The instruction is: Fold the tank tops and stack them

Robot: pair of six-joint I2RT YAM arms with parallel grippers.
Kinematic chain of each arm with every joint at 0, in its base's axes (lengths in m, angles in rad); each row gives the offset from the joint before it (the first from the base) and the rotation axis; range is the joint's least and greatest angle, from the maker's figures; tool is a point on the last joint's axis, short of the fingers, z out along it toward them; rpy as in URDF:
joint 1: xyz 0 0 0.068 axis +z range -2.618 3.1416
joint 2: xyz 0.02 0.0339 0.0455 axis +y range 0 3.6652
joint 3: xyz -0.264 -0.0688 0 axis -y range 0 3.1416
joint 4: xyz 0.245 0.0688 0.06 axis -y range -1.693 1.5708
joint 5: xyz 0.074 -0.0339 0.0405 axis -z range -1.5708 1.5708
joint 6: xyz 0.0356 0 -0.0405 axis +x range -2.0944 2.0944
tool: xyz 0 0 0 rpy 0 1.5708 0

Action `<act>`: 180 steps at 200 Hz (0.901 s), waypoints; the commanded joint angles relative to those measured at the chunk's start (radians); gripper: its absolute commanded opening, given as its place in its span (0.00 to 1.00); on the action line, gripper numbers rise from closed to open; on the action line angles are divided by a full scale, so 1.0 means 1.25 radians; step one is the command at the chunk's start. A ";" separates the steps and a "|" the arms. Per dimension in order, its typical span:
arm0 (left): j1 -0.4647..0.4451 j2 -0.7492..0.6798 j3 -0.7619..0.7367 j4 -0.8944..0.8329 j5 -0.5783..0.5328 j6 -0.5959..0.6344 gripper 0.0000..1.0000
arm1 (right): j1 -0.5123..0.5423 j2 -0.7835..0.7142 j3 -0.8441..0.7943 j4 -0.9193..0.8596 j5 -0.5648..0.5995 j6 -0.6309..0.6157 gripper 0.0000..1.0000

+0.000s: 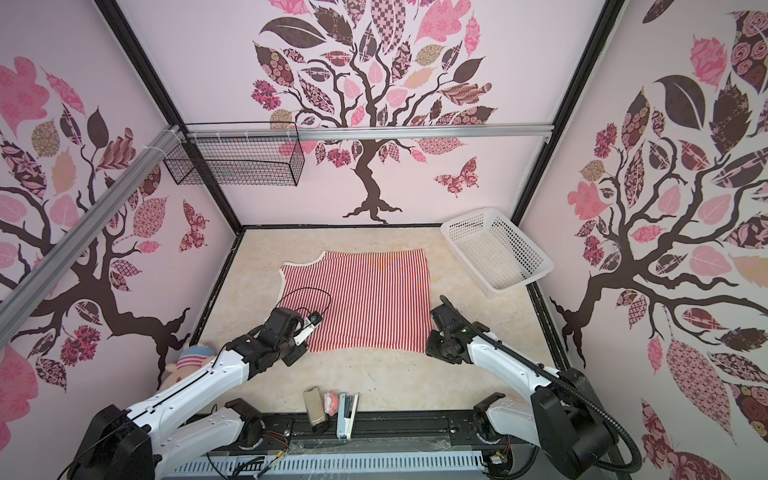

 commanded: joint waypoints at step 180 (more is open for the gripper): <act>-0.008 0.033 0.010 -0.061 0.101 0.066 0.58 | -0.007 0.015 -0.006 0.026 -0.039 -0.014 0.09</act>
